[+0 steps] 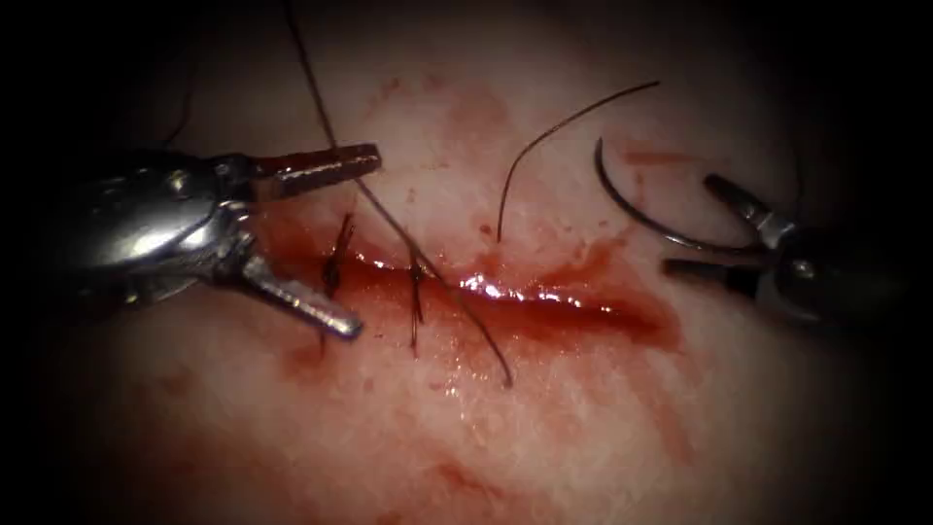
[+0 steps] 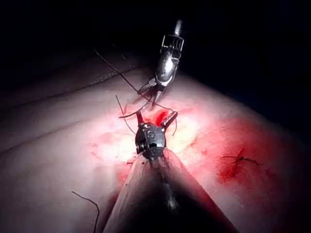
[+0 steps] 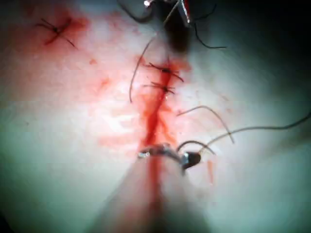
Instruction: Wound Closure
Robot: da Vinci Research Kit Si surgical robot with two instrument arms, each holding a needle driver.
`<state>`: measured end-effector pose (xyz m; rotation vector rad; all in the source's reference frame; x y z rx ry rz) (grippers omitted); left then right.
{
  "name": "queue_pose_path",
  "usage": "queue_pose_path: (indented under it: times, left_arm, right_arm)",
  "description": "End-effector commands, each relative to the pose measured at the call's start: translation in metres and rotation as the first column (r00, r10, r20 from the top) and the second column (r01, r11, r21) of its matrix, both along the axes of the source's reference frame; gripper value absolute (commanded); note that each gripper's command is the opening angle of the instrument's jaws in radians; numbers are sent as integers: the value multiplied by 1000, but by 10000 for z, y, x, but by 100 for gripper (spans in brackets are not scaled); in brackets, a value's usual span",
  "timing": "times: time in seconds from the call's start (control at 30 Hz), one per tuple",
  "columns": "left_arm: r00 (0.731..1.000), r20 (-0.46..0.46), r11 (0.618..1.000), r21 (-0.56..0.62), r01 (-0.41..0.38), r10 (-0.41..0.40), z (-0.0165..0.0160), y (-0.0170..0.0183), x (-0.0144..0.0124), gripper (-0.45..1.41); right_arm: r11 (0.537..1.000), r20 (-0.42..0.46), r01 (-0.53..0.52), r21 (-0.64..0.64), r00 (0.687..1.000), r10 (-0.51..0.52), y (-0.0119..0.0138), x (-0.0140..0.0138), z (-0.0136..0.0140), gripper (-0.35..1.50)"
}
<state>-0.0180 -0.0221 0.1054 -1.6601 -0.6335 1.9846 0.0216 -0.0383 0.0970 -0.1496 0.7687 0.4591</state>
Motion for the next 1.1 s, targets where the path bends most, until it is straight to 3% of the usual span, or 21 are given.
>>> queue_pose_path:
  times: [0.03, 0.17, 0.4, 0.77, 1.0, 1.1]
  left_arm:
    - [1000, 4, 1000, 3, -1, 1, 4, -1, -6, 94]
    - [1000, 15, 1000, 7, -8, 8, -1, -4, -9, 91]
    - [999, 28, 1000, 1, -27, 27, 6, -14, -12, 86]
    - [996, 44, 997, -14, -75, 75, 22, -29, -25, 81]
    - [996, 43, 997, 6, -72, 72, 19, -27, -28, 66]
    - [993, 113, 998, 41, -51, 46, 10, -29, -31, 47]
  right_arm:
    - [1000, -17, -2, 1, 1000, 2, -4, 11, -7, 131]
    - [1000, -85, 6, 28, 996, -4, -13, 27, -28, 131]
    - [995, -175, 49, 89, 984, -32, -25, 48, -34, 130]
    - [973, -304, 56, 224, 953, 15, -40, 43, -39, 130]
    - [966, -330, 86, 245, 944, 0, -55, 45, -49, 126]
    - [965, -335, 94, 244, 942, -7, -59, 45, -50, 126]
